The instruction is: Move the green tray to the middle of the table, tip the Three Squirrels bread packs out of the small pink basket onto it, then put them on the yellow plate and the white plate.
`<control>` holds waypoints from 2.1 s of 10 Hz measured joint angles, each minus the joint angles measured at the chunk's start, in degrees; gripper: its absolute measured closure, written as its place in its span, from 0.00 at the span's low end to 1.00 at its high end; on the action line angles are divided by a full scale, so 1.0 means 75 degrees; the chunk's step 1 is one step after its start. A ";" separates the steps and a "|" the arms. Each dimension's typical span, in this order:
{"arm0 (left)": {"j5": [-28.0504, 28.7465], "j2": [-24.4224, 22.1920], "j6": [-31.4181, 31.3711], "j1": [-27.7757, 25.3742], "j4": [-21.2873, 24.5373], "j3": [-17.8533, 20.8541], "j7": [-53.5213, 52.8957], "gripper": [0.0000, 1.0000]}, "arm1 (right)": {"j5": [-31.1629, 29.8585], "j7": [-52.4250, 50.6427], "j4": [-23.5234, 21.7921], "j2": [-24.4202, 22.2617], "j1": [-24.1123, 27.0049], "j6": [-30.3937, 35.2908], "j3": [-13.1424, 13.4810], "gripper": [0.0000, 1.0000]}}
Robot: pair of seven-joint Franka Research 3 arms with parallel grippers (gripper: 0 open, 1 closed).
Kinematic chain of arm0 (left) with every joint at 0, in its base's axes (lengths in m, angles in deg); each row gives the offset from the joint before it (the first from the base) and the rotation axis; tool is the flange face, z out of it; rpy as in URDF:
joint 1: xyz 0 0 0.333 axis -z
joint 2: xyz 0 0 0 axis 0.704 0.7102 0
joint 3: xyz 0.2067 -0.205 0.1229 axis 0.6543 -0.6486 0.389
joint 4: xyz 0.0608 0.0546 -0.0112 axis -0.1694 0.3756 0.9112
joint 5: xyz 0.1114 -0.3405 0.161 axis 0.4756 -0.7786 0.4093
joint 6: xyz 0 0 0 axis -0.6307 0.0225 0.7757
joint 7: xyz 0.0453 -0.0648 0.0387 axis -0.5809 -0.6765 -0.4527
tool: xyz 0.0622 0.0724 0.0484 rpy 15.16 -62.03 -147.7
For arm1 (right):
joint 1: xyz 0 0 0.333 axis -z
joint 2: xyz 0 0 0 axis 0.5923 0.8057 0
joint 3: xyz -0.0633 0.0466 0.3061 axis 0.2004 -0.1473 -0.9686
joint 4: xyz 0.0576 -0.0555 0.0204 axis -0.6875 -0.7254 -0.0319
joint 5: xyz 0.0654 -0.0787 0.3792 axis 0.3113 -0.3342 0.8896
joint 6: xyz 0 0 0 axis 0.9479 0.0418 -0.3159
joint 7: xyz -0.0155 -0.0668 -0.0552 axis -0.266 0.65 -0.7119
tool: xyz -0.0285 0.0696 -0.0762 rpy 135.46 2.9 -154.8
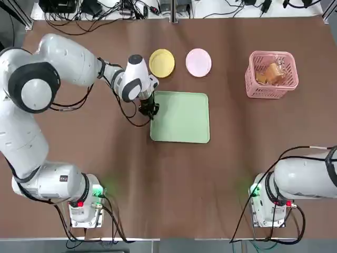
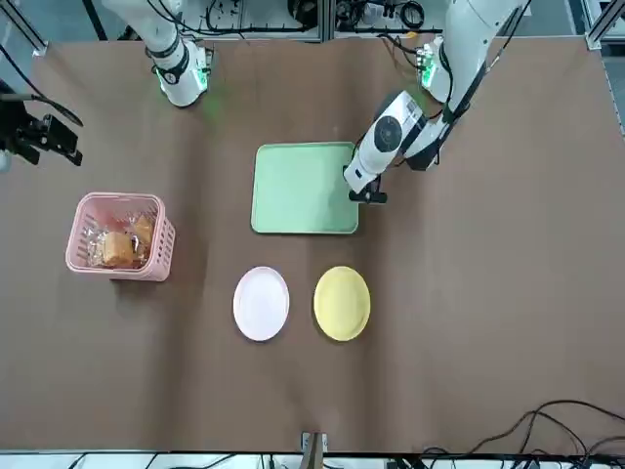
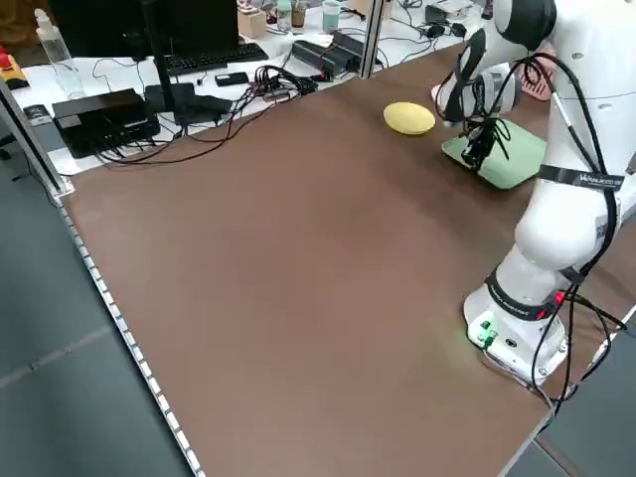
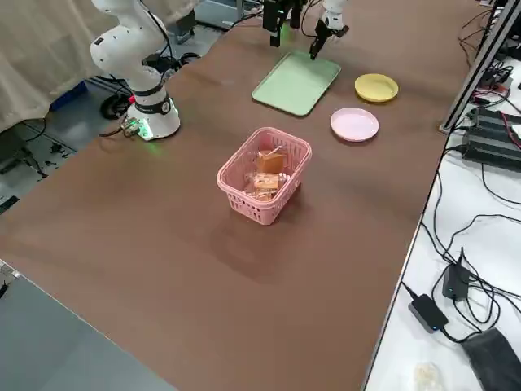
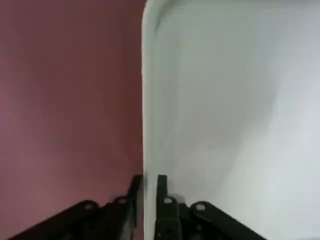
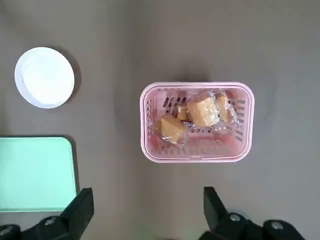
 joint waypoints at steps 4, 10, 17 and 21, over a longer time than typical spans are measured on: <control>0.0003 -0.0137 0.2579 -0.0470 -0.1924 0.0590 -0.0110 0.15 | 0.0000 0.0000 -0.0001 0.0001 0.0001 0.0002 0.0002 0.03; 0.0197 -0.1037 0.5368 -0.2604 -0.4680 0.0717 -0.2614 0.00 | 0.0000 -0.0001 -0.0083 0.0012 -0.0012 -0.0113 -0.0021 0.06; -0.0851 -0.1916 0.5890 0.0184 -0.5557 0.5095 -0.4643 0.00 | 0.0004 -0.0001 -0.3280 0.0157 -0.0149 -0.3015 -0.0094 0.06; -0.0959 -0.2257 0.6185 0.0486 -0.5586 0.5370 -0.4683 0.00 | 0.0004 -0.0005 -0.5144 0.0182 -0.0328 -0.5260 -0.0098 0.06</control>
